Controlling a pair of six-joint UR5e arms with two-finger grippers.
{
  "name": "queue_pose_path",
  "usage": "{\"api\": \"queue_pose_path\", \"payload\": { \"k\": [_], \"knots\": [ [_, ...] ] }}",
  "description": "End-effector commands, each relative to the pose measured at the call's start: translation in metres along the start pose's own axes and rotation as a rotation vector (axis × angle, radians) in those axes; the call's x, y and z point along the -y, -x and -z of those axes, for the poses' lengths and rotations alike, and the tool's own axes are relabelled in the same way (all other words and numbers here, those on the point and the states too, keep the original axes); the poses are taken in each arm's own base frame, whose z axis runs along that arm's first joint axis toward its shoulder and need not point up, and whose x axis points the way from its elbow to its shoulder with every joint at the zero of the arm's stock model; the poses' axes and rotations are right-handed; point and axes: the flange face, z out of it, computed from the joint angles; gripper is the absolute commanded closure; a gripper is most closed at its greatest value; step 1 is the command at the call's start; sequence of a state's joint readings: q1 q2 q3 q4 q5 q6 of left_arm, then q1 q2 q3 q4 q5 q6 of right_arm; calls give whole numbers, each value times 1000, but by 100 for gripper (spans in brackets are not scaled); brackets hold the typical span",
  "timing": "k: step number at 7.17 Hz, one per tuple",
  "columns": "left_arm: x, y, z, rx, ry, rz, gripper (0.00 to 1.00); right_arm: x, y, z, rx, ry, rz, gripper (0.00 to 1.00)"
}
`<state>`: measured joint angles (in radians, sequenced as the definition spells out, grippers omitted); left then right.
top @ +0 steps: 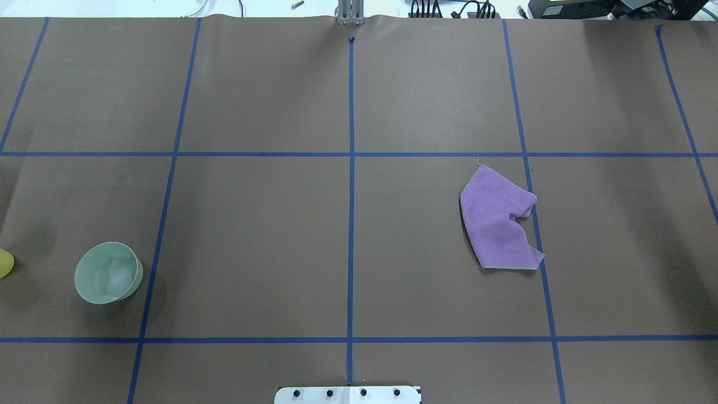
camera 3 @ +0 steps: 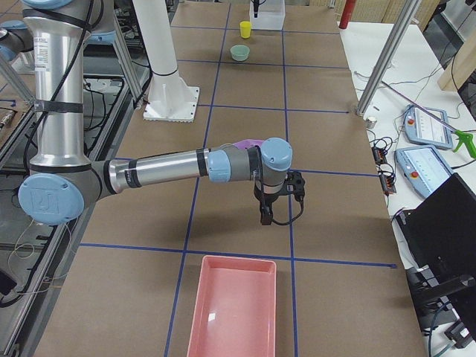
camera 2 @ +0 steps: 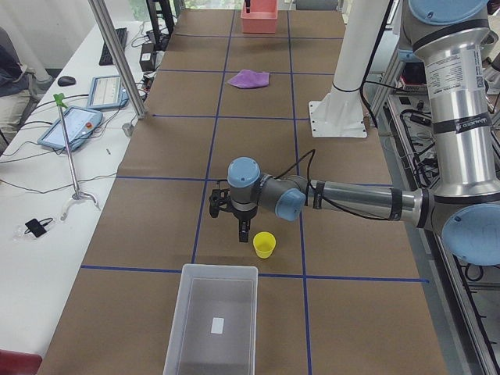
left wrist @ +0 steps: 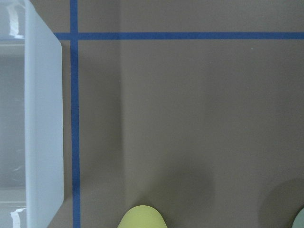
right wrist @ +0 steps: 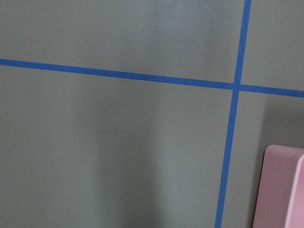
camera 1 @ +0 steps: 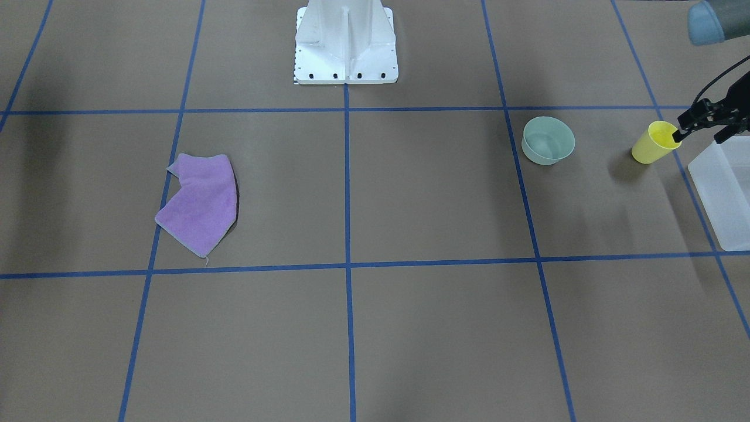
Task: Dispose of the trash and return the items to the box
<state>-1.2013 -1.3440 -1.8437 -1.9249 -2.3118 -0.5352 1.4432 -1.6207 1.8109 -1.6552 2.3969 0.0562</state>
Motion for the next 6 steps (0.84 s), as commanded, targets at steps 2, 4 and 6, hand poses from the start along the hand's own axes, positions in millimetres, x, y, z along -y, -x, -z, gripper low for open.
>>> {"api": "queue_pose_path", "payload": {
  "k": [2, 4, 6],
  "knots": [
    [-12, -31, -55, 75, 28, 11, 2, 0, 0, -2, 2, 4, -1, 0],
    [-15, -30, -55, 70, 23, 25, 2, 0, -3, -5, 2, 9, -7, 0],
    [-19, -31, -59, 71, 35, 28, 2, 0, -1, -6, 2, 13, -3, 0]
  ]
}}
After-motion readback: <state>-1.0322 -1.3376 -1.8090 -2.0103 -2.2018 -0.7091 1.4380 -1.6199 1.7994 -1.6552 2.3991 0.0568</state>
